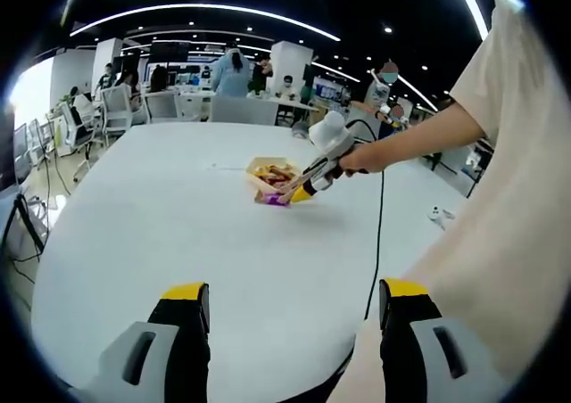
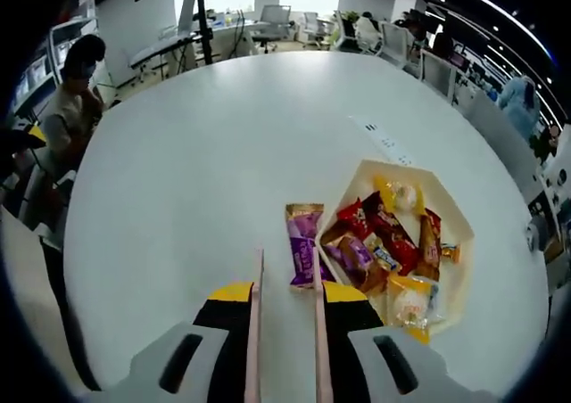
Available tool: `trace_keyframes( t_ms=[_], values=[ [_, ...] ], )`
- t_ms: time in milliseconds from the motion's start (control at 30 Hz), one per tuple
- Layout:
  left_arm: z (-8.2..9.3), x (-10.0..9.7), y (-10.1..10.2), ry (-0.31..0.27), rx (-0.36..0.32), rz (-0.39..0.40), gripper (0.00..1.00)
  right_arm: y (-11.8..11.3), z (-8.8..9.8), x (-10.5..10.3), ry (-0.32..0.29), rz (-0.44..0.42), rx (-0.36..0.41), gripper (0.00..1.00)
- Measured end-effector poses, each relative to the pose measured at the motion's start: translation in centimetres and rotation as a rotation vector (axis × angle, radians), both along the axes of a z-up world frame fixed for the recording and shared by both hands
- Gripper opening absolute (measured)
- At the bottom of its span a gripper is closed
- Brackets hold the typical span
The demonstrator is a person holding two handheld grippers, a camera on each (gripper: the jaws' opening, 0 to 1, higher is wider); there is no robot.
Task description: Place the target food into the container with the food tongs after gripping and lifting it, then release it inside without dropping or visibly crushing the food.
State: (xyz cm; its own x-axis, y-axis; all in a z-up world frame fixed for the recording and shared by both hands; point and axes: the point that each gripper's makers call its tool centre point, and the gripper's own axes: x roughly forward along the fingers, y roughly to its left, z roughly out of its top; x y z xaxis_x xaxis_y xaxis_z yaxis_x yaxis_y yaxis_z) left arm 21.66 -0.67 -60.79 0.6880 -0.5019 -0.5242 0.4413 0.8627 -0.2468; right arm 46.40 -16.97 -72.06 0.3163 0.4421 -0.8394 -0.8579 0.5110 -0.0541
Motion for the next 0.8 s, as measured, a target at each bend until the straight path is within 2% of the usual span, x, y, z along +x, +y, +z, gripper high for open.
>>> trace_keyframes(
  t_ms=[800],
  values=[
    [-0.17,-0.08,0.04,0.011,0.003,0.001,0.78,0.3,-0.52,0.23,0.013,-0.007,0.0,0.26]
  ],
)
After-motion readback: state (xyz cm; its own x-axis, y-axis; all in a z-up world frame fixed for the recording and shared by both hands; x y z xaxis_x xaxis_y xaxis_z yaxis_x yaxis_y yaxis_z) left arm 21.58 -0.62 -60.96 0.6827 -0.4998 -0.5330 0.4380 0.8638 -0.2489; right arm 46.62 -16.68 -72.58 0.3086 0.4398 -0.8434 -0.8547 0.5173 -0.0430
